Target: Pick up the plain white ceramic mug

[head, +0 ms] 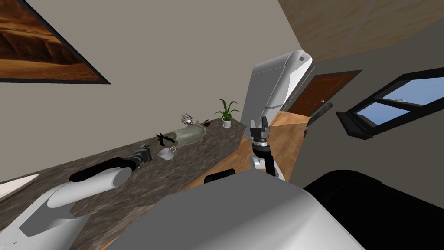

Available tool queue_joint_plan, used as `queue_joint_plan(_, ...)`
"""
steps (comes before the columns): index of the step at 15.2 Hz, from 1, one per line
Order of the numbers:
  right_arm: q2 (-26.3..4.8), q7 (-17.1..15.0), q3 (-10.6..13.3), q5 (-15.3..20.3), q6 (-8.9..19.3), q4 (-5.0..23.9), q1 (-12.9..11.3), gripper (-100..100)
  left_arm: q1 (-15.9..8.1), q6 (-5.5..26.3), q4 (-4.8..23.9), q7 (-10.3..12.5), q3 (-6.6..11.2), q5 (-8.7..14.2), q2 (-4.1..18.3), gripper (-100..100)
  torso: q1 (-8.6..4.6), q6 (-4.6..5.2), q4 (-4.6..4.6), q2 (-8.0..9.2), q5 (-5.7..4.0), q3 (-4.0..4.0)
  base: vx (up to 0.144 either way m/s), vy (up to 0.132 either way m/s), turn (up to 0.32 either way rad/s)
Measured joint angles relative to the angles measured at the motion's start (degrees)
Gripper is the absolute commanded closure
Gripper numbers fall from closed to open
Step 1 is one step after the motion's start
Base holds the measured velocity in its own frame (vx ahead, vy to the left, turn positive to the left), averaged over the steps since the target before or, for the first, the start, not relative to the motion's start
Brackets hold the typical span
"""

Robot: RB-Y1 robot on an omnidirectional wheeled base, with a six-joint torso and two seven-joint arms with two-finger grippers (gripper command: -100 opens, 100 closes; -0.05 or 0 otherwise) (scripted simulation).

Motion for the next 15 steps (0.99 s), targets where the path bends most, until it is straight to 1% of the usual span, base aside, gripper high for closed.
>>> queue_joint_plan(1,0.00,0.00,0.00,0.00,0.00,0.00,0.00,0,-0.32,1.05,0.75,-0.07,0.25,0.56,0.47,-100,-0.02,0.00,0.00,-0.01,0.00,-0.01,0.011,-0.019,-0.068)
queue_joint_plan(3,0.00,0.00,0.00,0.00,0.00,0.00,0.01,0,-0.34,3.35,0.83,-0.04,0.64,1.09,0.86,-100,0.01,-0.04,0.00,0.02,0.00,0.01,0.010,-0.017,-0.046)
queue_joint_plan(6,0.00,0.00,0.00,0.00,0.00,0.00,0.00,0,-0.84,6.80,2.18,-0.03,1.30,2.31,1.82,-100,-0.02,-0.03,0.00,0.00,0.00,0.00,0.012,-0.019,-0.069)
queue_joint_plan(8,0.00,0.00,0.00,0.00,0.00,0.00,0.00,0,-0.80,8.83,2.71,-0.11,1.79,3.12,2.33,-100,-0.01,0.00,0.00,0.02,0.00,0.01,0.012,-0.024,-0.133)
queue_joint_plan(10,0.00,0.00,0.00,0.00,0.00,0.00,0.00,0,-1.06,11.21,3.41,-0.13,2.38,4.15,3.13,-100,-0.02,-0.03,0.00,0.01,0.00,0.00,0.010,-0.013,-0.023)
queue_joint_plan(11,0.00,0.00,0.00,0.00,0.00,0.00,0.01,0,-1.00,12.30,3.41,-0.13,2.51,4.32,3.22,-100,0.01,-0.05,0.00,0.02,0.00,0.01,0.010,-0.019,-0.114)
queue_joint_plan(13,0.00,0.00,0.00,0.00,0.00,0.00,0.00,0,-1.50,14.77,4.51,-0.09,3.00,5.34,4.07,-100,-0.01,-0.01,0.00,0.00,0.00,0.00,0.012,-0.018,-0.099)
queue_joint_plan(15,0.00,0.00,0.00,0.00,0.00,0.00,0.01,0,-1.51,16.88,4.99,-0.21,3.29,5.87,4.37,-100,0.02,-0.05,0.00,0.03,0.01,0.02,0.008,-0.014,-0.056)
